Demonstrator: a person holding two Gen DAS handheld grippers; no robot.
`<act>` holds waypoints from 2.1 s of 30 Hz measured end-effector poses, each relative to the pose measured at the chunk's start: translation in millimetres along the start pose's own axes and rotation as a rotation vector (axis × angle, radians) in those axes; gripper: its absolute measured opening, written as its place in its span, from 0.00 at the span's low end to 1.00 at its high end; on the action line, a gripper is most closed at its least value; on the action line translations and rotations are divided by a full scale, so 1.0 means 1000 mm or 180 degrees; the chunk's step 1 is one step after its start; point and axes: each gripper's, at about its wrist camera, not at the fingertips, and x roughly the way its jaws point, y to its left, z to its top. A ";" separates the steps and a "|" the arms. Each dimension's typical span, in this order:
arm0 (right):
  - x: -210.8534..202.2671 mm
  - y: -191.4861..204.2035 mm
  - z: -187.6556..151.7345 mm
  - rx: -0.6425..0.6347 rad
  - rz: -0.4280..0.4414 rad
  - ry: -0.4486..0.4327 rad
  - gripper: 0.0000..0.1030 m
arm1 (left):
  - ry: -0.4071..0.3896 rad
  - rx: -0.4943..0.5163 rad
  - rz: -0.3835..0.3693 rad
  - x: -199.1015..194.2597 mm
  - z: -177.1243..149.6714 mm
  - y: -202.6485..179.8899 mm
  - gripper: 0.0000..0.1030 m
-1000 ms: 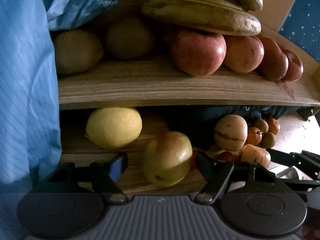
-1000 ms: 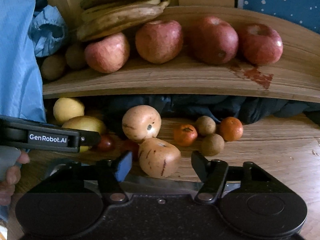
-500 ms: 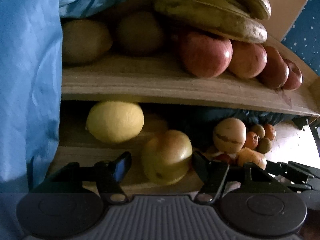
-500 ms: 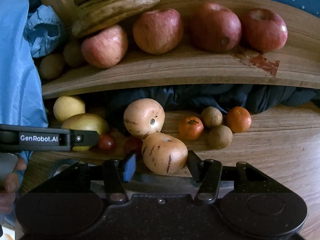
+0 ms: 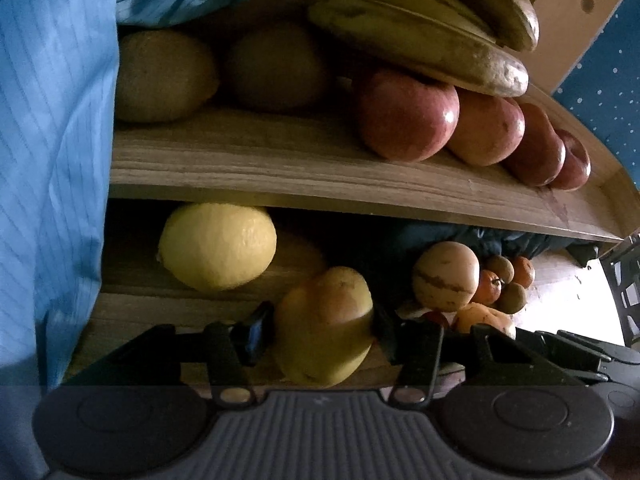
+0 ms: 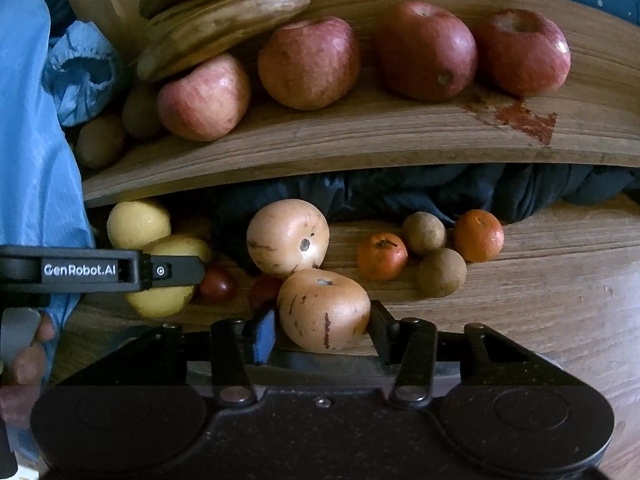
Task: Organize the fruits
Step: 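Close the left tool on the yellow-green pear while the right tool grasps the speckled fruit, then carry the pear with the left tool onto the tray and open while the right tool places the speckled fruit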
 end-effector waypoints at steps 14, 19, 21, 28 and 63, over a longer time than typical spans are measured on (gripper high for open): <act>-0.013 0.008 -0.002 -0.0064 0.0052 -0.0110 0.48 | -0.0082 -0.0086 0.0012 -0.018 -0.008 -0.002 0.55; -0.027 0.013 -0.007 -0.0118 0.0118 -0.0169 0.48 | -0.0142 -0.0093 0.0006 -0.033 -0.015 -0.006 0.55; -0.033 0.014 -0.010 -0.0162 0.0162 -0.0192 0.48 | -0.0164 -0.0096 0.0001 -0.039 -0.020 -0.008 0.55; -0.052 0.019 -0.029 -0.0357 0.0359 -0.0186 0.48 | -0.0169 -0.0170 0.0045 -0.059 -0.045 -0.013 0.55; -0.105 0.016 -0.131 -0.1120 0.0828 0.0434 0.48 | -0.0072 -0.0343 0.0321 -0.107 -0.172 -0.030 0.55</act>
